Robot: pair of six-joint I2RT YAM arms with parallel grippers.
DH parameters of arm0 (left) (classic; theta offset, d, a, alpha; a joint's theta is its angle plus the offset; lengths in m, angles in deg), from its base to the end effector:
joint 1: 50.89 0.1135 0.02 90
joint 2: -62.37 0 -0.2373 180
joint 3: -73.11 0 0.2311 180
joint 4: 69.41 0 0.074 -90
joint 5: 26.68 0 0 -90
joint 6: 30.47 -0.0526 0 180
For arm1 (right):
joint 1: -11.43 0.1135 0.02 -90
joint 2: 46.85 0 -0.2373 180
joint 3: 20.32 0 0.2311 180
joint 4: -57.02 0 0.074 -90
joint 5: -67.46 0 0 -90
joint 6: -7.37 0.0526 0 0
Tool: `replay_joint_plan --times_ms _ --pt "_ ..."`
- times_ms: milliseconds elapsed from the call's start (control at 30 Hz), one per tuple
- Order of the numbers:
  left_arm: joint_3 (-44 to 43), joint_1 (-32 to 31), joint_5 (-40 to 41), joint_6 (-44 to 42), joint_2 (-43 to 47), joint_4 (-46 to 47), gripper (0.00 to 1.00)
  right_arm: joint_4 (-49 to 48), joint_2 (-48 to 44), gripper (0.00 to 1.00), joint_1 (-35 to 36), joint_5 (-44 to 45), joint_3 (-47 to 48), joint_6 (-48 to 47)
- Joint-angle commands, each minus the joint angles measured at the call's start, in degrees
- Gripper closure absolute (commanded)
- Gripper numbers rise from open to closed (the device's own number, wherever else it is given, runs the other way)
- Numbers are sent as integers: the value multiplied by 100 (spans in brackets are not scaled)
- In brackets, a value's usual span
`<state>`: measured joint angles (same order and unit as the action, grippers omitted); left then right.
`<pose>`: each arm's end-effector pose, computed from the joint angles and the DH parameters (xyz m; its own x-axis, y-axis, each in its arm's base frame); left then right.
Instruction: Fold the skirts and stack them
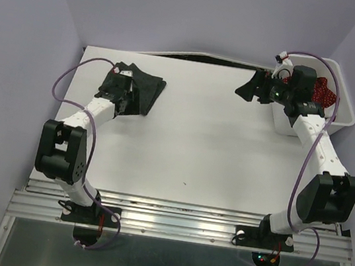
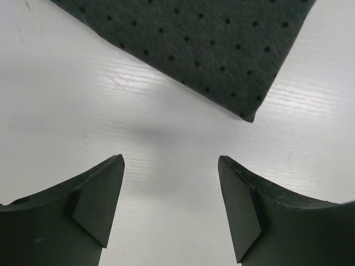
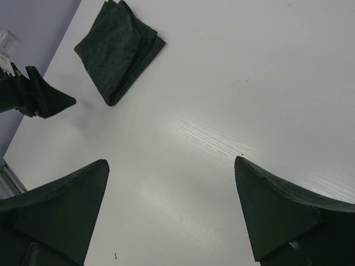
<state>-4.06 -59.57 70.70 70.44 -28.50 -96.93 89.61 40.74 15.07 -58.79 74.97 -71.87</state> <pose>0.3401 -0.0451 0.2129 -0.6499 -0.0907 -0.7546 -0.0701 0.9958 -0.0593 0.3420 0.0529 0.3326 -0.5221 0.1176 -0.8447 -0.4978 0.7622 0.4138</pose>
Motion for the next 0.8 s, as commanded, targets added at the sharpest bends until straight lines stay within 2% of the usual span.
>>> replay_joint_plan --times_ms 0,200,433,767 --pt "183 -343 230 402 -227 297 20 -49 -41 0 -39 -22 316 -4" --pt "-368 -450 326 709 -1509 123 21 -40 12 0 -39 12 307 -22" --pt "-1081 -423 273 746 -2205 386 23 -40 65 0 -39 65 316 -30" --pt "-3576 51 141 403 -3639 -326 25 -49 267 0 -39 -5 422 -4"
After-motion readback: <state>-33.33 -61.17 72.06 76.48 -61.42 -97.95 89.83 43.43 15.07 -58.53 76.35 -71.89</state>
